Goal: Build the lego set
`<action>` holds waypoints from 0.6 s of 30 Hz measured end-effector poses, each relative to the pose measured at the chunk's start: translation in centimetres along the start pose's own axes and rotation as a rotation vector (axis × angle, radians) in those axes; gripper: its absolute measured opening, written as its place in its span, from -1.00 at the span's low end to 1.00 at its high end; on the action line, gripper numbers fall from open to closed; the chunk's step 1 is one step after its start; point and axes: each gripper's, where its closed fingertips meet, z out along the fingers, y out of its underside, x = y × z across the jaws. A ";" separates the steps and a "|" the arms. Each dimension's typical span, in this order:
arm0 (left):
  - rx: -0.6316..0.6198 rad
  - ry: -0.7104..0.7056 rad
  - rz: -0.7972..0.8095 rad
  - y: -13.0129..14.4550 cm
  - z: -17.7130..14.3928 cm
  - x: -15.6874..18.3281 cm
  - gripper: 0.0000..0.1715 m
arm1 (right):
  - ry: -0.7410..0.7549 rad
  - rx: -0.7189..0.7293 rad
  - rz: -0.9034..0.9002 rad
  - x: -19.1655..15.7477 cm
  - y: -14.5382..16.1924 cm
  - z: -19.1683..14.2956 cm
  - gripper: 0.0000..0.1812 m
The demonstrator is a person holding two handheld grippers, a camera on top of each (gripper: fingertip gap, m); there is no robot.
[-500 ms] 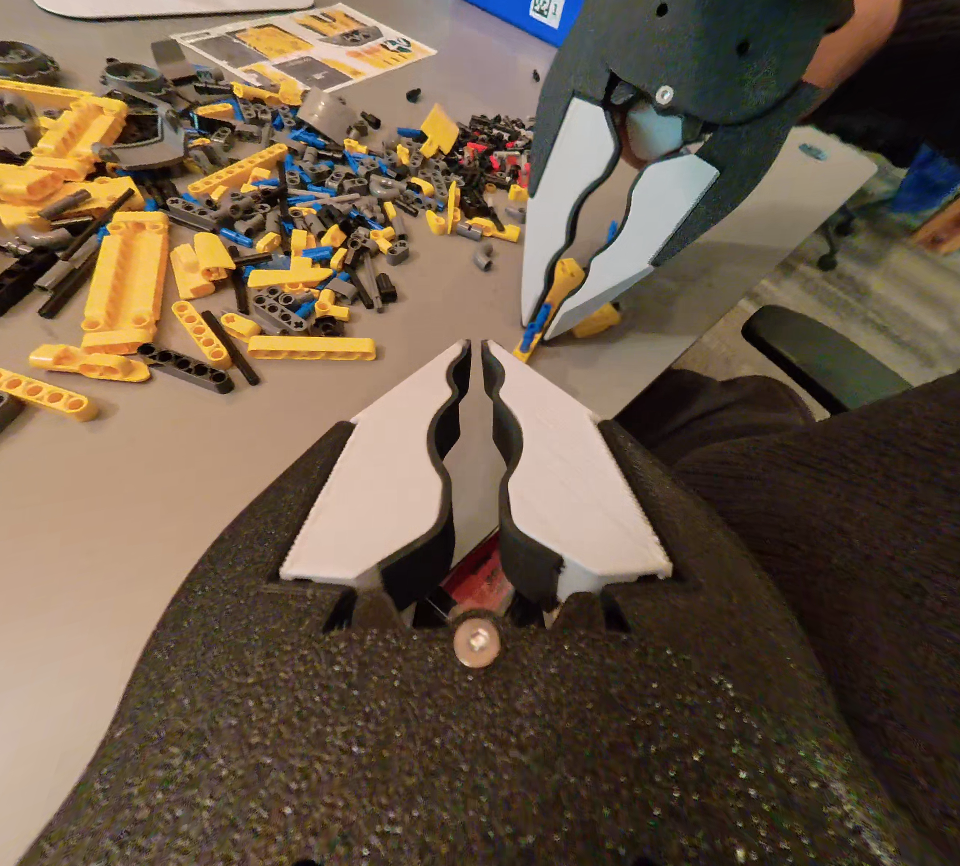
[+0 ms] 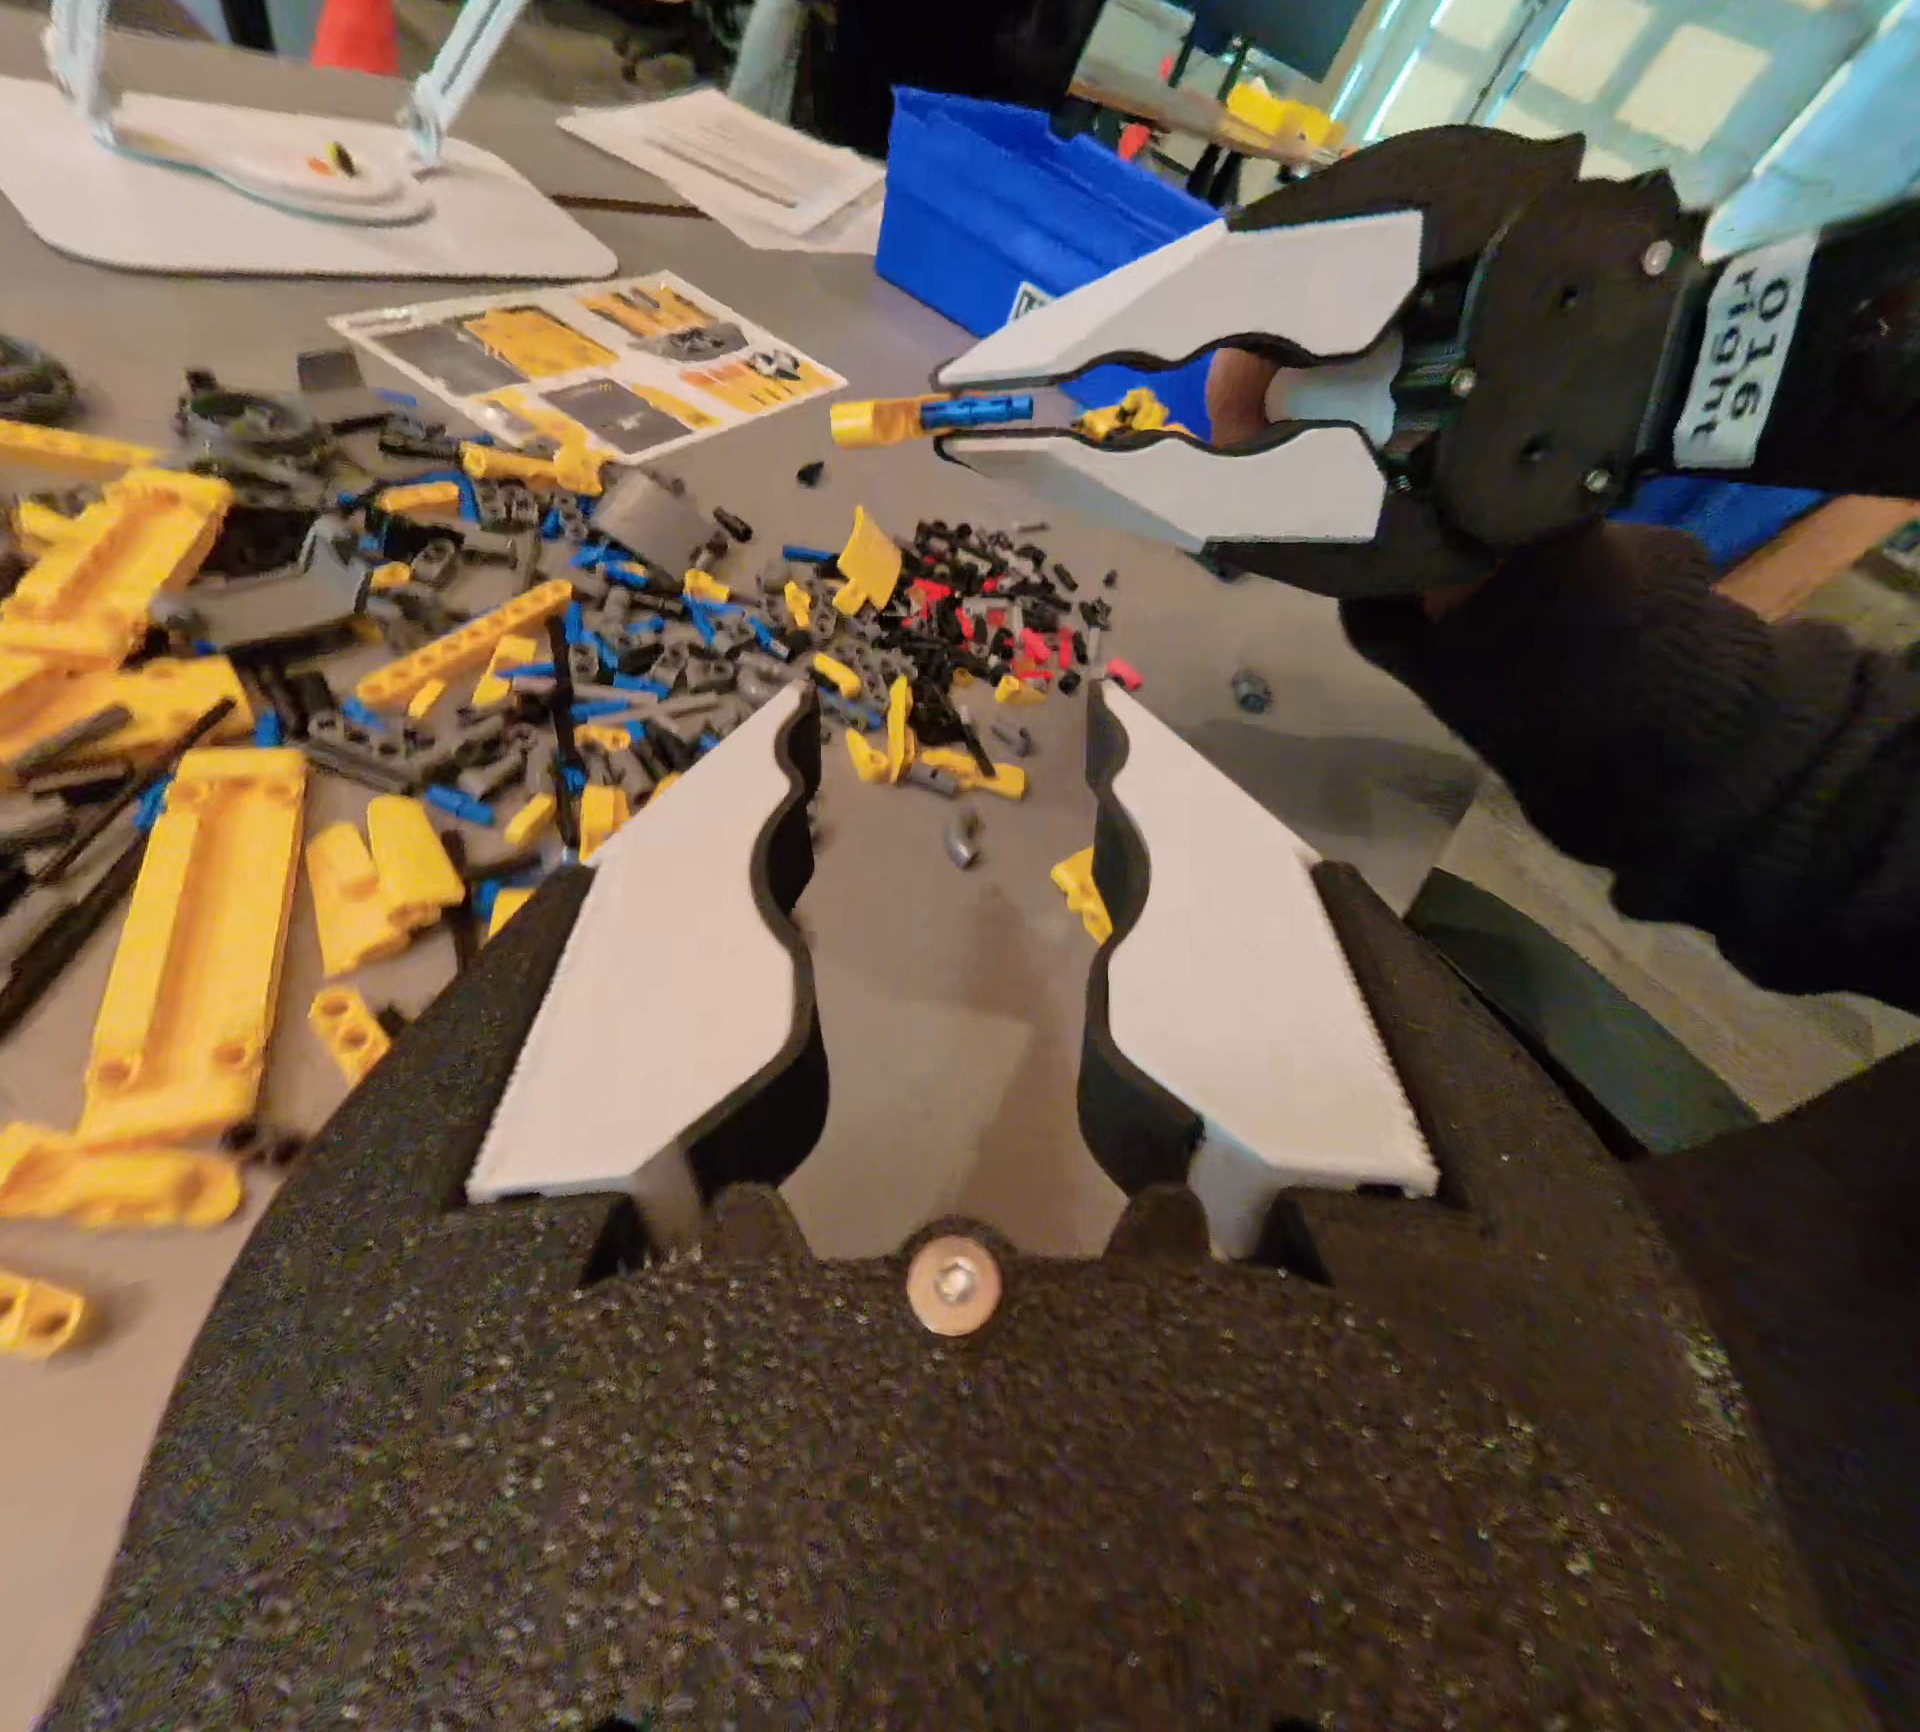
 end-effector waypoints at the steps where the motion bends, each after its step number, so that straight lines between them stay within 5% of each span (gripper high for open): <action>1: 0.015 0.020 -0.004 -0.5 0.5 0.2 -0.40 | 0.053 0.028 -0.025 0.8 -0.1 -0.1 -0.92; 9: 0.053 0.204 -0.053 -4.1 4.1 0.7 -0.43 | 0.181 0.106 0.028 2.7 2.0 -1.4 -0.92; 18: 0.129 0.226 0.044 -7.5 7.8 -0.3 -0.63 | 0.242 -0.042 0.235 4.8 7.1 -2.3 -0.91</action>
